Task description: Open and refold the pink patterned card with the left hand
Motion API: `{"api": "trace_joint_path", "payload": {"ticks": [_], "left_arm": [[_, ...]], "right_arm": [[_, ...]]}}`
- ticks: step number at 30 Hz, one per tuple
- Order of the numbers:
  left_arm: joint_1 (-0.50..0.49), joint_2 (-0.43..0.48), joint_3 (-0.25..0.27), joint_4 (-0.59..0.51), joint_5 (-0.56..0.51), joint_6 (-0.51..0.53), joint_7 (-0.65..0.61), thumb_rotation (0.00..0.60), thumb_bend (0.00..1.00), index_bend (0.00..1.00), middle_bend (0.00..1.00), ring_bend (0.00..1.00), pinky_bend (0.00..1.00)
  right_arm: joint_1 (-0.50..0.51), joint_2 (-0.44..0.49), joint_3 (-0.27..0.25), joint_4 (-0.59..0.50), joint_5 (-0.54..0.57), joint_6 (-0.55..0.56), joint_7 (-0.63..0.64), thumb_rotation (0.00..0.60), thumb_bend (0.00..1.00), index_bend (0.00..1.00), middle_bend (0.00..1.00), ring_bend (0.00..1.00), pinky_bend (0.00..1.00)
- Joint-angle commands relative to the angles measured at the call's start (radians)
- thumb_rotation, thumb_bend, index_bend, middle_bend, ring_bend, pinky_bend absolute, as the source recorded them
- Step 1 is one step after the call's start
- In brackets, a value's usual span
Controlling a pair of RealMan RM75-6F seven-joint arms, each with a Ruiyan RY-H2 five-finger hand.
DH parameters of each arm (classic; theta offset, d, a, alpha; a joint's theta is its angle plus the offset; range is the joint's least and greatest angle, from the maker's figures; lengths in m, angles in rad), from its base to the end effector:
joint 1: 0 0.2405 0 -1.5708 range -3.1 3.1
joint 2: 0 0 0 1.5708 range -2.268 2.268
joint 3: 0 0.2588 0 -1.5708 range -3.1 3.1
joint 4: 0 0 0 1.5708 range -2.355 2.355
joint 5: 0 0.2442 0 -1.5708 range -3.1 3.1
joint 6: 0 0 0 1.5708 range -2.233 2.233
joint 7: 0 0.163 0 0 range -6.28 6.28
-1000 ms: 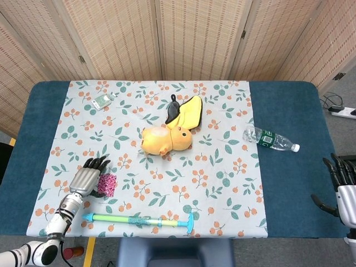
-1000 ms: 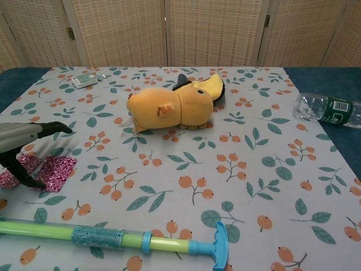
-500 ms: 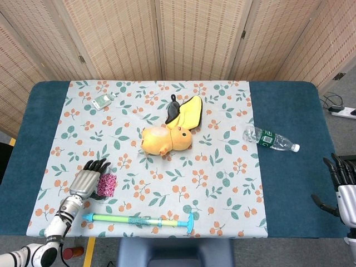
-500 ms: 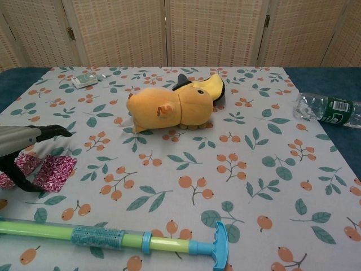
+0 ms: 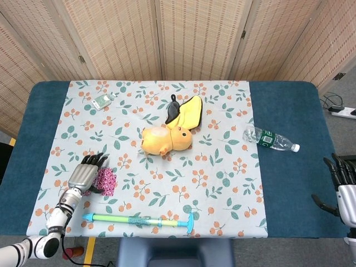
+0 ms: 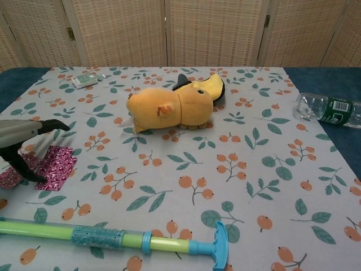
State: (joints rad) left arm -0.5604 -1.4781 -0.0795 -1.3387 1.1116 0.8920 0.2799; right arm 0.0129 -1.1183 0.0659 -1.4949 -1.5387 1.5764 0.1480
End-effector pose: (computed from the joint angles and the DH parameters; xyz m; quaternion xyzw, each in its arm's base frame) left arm -0.2824 0.3414 -0.0360 -0.7279 -0.4292 -0.2457 0.4750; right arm -0.3527 -0.1831 0.1563 0.5646 -0.3757 0.4174 0.6049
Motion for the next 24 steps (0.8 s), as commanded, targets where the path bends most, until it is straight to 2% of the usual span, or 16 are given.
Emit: {"api": "trace_joint_path", "payload": {"ticks": [1,15,24], "left_arm": [[-0.01,-0.011,-0.013,0.021,-0.01,-0.004,-0.003,0.6,0.09,0.05,0.0,0.0,0.0],[-0.052,-0.045,-0.051,0.107,-0.049,-0.037,-0.009,0.6,0.09,0.05,0.0,0.0,0.0],[-0.05,-0.023,-0.047,0.064,-0.033,-0.017,-0.012,0.6,0.09,0.05,0.0,0.0,0.0]], "right_arm": [[-0.001,0.0,0.0,0.0,0.0,0.001,0.0,0.6,0.23,0.0,0.0,0.0,0.0],[-0.003,0.001,0.001,-0.003,0.005,0.001,-0.005,0.6,0.23,0.0,0.0,0.0,0.0],[0.0,0.001,0.002,-0.005,0.004,-0.004,-0.008,0.6,0.23,0.0,0.0,0.0,0.0]]}}
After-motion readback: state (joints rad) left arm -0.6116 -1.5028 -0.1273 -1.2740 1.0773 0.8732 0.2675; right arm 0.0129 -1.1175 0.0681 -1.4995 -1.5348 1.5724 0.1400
